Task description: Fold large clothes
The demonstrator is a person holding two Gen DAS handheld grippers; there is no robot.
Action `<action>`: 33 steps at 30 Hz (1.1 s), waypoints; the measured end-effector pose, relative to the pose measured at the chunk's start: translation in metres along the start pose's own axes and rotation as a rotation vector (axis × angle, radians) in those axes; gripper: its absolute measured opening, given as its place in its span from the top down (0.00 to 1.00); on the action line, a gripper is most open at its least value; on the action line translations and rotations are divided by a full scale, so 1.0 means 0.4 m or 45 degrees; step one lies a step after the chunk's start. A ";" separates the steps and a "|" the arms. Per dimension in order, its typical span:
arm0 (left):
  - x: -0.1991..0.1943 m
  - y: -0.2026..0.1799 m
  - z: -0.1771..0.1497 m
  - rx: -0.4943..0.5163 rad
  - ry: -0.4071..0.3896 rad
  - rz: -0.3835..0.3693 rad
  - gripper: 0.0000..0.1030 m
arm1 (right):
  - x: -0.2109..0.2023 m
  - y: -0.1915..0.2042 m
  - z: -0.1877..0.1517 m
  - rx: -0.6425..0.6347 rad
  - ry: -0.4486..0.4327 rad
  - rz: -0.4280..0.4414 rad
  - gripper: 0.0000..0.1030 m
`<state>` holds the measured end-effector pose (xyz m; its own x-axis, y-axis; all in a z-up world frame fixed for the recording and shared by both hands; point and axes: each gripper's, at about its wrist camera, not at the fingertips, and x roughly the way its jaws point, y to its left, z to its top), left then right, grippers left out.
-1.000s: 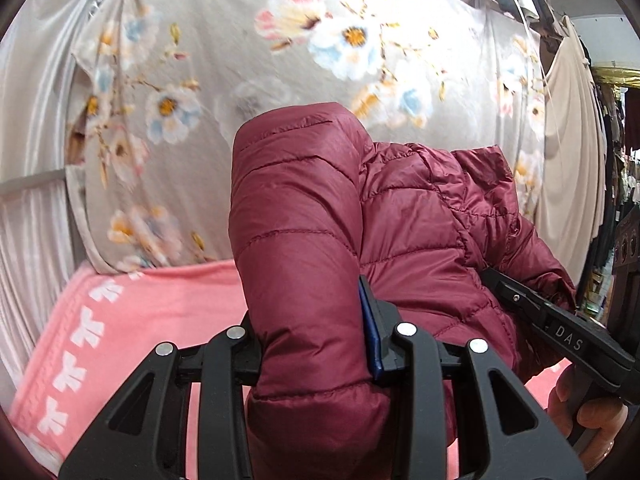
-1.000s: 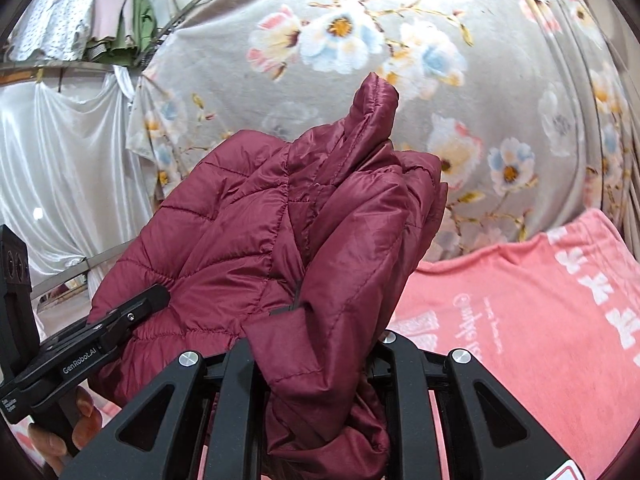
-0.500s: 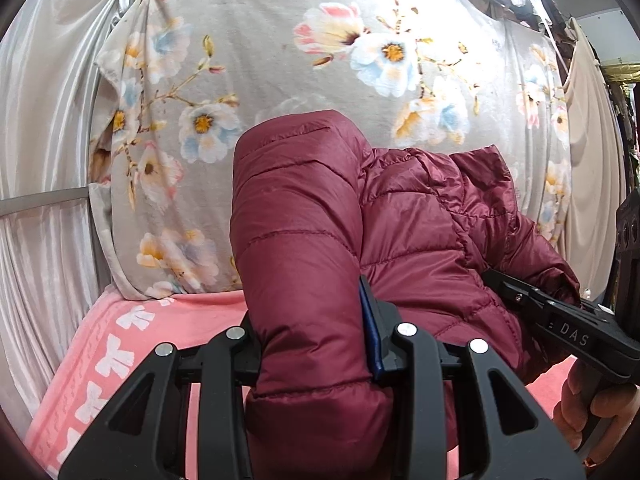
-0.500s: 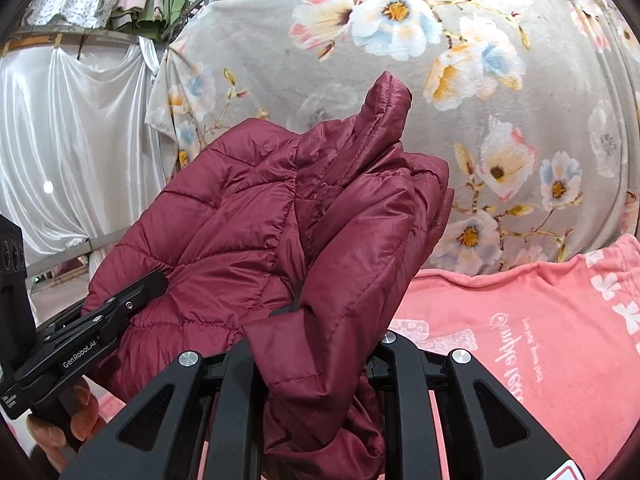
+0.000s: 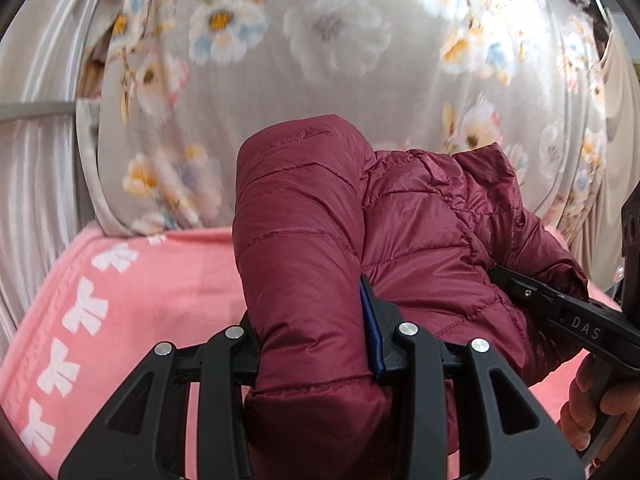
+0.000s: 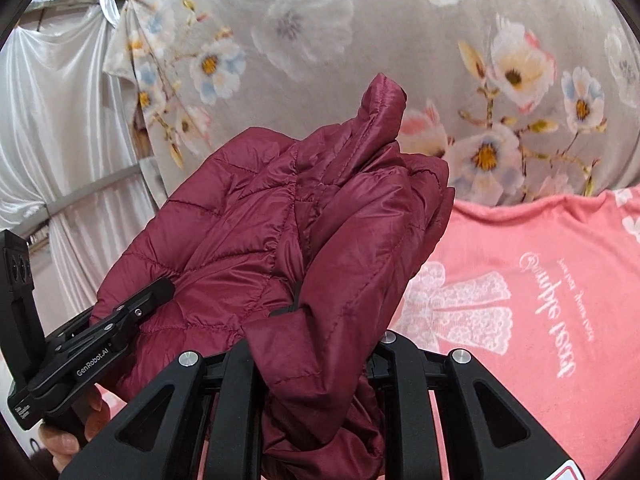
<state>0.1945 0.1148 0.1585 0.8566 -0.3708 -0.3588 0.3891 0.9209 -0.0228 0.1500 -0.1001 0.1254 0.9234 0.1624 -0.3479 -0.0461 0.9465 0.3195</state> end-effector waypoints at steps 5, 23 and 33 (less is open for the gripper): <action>0.076 0.006 -0.061 0.026 0.069 0.039 0.67 | 0.089 -0.035 -0.053 0.030 0.070 -0.006 0.83; 0.240 0.036 -0.249 0.011 0.286 0.050 0.67 | 0.253 -0.105 -0.234 0.091 0.277 -0.057 0.82; 0.253 0.052 -0.301 -0.024 0.327 0.068 0.57 | 0.270 -0.121 -0.275 0.114 0.321 -0.076 0.72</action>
<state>0.2486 0.1110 0.0094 0.7606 -0.2810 -0.5852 0.3371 0.9414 -0.0137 0.2100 -0.0976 -0.0248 0.7987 0.1821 -0.5736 0.0498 0.9299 0.3645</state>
